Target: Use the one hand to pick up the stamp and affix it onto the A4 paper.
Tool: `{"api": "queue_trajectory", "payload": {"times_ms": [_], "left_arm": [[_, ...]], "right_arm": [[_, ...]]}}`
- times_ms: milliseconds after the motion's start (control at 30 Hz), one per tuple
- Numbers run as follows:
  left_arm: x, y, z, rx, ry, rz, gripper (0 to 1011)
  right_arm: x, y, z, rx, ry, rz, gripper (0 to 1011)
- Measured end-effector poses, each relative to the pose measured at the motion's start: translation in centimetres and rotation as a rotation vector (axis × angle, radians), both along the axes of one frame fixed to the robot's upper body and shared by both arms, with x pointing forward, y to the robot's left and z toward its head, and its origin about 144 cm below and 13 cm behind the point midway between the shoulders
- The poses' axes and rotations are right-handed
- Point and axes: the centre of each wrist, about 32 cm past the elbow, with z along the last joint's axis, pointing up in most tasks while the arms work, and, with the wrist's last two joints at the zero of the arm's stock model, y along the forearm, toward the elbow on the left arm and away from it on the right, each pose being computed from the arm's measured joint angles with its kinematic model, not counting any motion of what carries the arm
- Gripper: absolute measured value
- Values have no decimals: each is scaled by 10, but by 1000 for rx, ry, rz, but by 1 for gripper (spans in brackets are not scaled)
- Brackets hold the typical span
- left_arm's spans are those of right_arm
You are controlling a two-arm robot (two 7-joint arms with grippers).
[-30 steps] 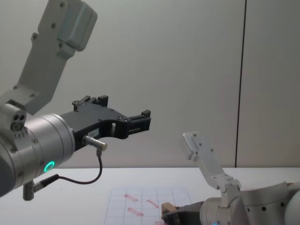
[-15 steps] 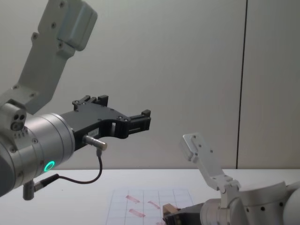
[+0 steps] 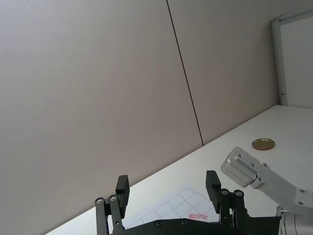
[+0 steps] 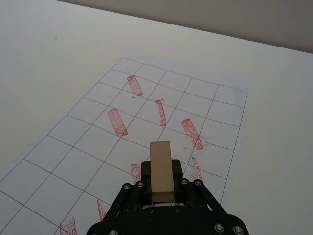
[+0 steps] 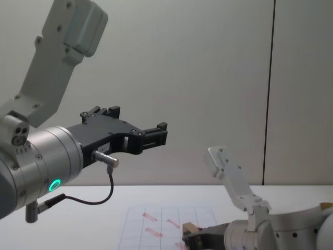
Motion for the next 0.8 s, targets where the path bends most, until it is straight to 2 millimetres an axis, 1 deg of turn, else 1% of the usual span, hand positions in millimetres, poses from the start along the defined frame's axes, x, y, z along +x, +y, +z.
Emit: {"api": "queue_trajectory", "payload": {"times_ms": [167,267,433,600,800], "left_arm": [[0,0,0,0,0,0,993],[0,0,0,0,0,0,993],[0,0,0,0,0,0,993],[0,0,0,0,0,0,993],[0,0,0,0,0,0,993]], "right_arm": [[2,-1,3,39,-26,-11,220],[4,0,7,76,-54,-18,221],[7,0,17,142,-104,-31,221],[9,-1,33,205,-157,-46,221],[8,-5,46,242,-194,-70,221]]}}
